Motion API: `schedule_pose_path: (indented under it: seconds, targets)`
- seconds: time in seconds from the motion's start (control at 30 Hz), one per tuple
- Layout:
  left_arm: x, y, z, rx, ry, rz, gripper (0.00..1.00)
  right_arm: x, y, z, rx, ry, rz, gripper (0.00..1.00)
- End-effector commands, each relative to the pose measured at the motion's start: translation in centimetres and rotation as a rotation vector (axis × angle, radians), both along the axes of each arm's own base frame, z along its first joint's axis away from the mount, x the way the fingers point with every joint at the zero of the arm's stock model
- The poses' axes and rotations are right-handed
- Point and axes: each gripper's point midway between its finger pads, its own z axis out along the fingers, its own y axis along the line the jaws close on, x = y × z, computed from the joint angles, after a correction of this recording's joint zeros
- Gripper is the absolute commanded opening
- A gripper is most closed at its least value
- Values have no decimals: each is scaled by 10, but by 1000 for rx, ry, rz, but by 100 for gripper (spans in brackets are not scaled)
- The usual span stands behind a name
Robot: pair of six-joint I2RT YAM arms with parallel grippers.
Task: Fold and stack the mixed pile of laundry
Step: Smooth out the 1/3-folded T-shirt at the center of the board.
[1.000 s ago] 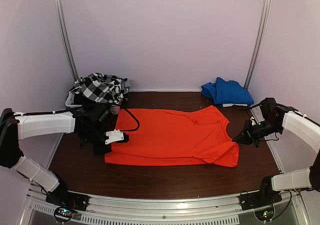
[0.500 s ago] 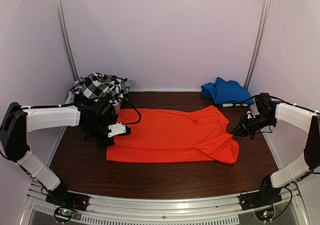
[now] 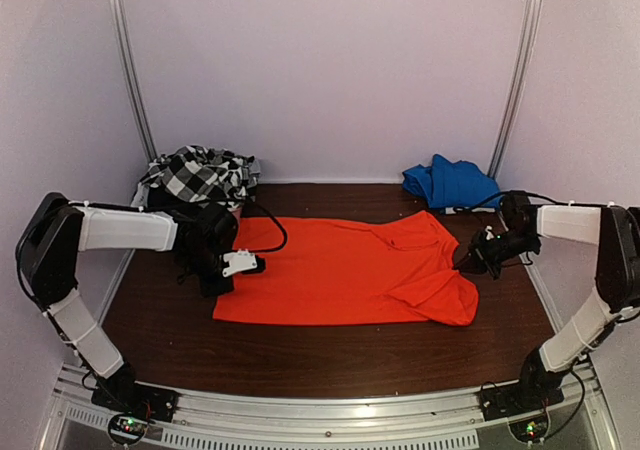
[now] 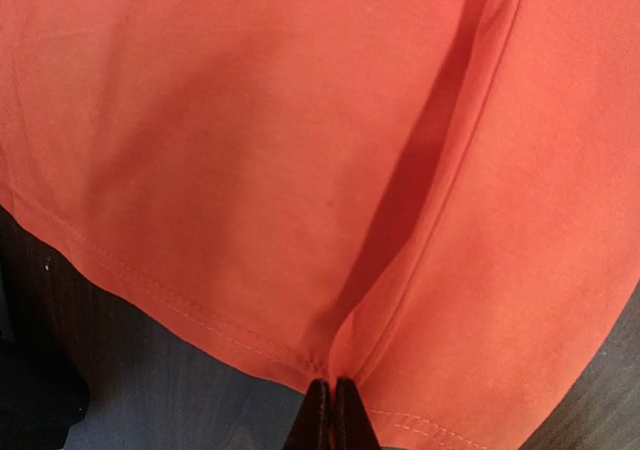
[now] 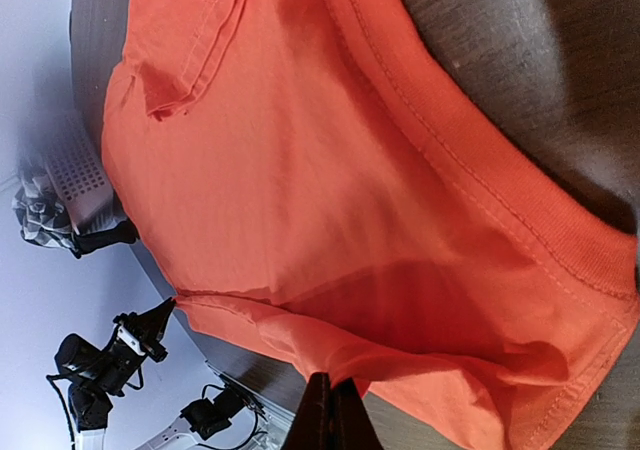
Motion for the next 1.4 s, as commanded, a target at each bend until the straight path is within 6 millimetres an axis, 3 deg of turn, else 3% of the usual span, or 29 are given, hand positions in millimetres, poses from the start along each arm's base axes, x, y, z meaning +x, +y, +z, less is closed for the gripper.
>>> schedule_pose_path:
  seconds: [0.0,0.2,0.27,0.33,0.37,0.5,0.57,0.63,0.87,1.0,1.17,1.27,1.37]
  targets:
    - [21,-8,7,-31,-55,18,0,30,-6,9,-27,-91,-5,0]
    - [16,-3,-1,-8,-34,33,0,43,-3,2,-26,-87,39,0]
    - [19,-3,3,-16,-45,52,11,46,-3,1,-27,-86,50,0]
    - [24,-11,22,-76,-84,66,20,50,-1,2,-24,-90,60,0]
    - [28,-18,35,-123,-111,71,26,52,0,2,-20,-91,64,0]
    - [42,-48,102,-360,-250,65,79,57,7,6,-12,-104,94,0]
    - [46,-58,123,-434,-275,63,96,59,9,7,-6,-108,101,0]
    - [53,-65,140,-483,-289,85,98,57,25,8,-3,-109,148,0]
    - [62,-83,175,-658,-305,148,98,76,44,14,-17,-143,197,0]
    - [65,-90,186,-758,-289,217,98,82,51,9,-22,-145,208,0]
    - [70,-116,186,-860,-210,234,98,86,53,-1,-24,-138,207,0]
    - [71,-148,179,-866,-182,193,98,90,55,-3,-12,-138,202,0]
    - [61,-198,158,-777,-118,78,98,92,56,-6,-7,-135,200,0]
